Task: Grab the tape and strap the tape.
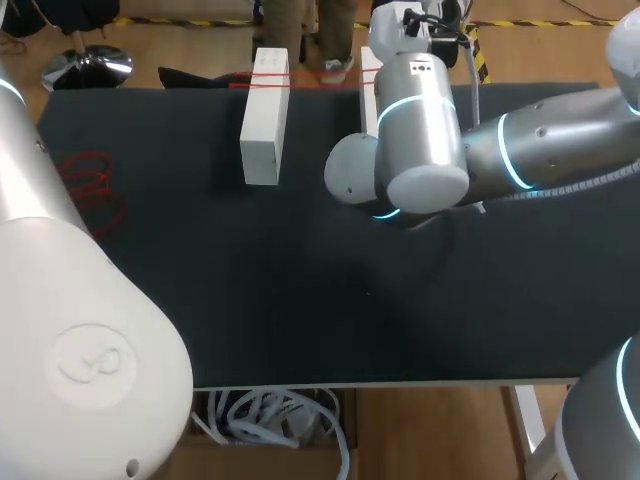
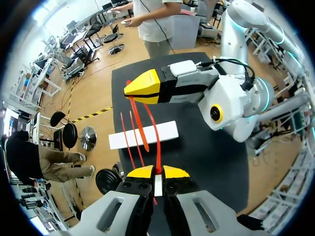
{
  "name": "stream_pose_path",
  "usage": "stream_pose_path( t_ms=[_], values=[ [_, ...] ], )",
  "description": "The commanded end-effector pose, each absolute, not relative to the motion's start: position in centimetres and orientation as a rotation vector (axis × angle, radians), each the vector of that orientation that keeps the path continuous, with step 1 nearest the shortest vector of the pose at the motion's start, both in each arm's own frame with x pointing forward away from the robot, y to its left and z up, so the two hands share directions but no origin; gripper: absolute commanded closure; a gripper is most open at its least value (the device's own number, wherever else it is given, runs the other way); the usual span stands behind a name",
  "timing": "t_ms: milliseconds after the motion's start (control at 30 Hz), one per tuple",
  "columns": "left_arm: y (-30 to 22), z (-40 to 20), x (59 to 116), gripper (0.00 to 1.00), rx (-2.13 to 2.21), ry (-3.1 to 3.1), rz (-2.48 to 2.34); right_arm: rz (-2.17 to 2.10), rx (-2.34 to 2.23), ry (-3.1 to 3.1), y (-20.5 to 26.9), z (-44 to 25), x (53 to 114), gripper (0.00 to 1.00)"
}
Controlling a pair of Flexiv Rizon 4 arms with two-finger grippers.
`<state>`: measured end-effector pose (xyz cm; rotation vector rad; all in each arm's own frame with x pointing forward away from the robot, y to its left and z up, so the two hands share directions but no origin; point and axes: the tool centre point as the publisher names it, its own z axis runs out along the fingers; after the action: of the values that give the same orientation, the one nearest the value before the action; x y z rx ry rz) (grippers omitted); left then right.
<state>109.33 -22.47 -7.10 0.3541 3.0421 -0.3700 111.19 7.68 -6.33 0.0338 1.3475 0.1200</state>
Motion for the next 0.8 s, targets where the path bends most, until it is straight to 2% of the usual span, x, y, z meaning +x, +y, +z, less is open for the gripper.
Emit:
stream_pose_path(
  t_ms=[33,800],
  values=[
    [-22.5,-7.0,109.3,1.00,0.353,3.044,-0.364,0.109,0.035,1.351,8.1,-6.1,111.0,1.00],
    [-22.5,-7.0,109.3,1.00,0.353,3.044,-0.364,0.062,0.002,1.343,9.3,-6.3,110.3,1.00]
  ],
)
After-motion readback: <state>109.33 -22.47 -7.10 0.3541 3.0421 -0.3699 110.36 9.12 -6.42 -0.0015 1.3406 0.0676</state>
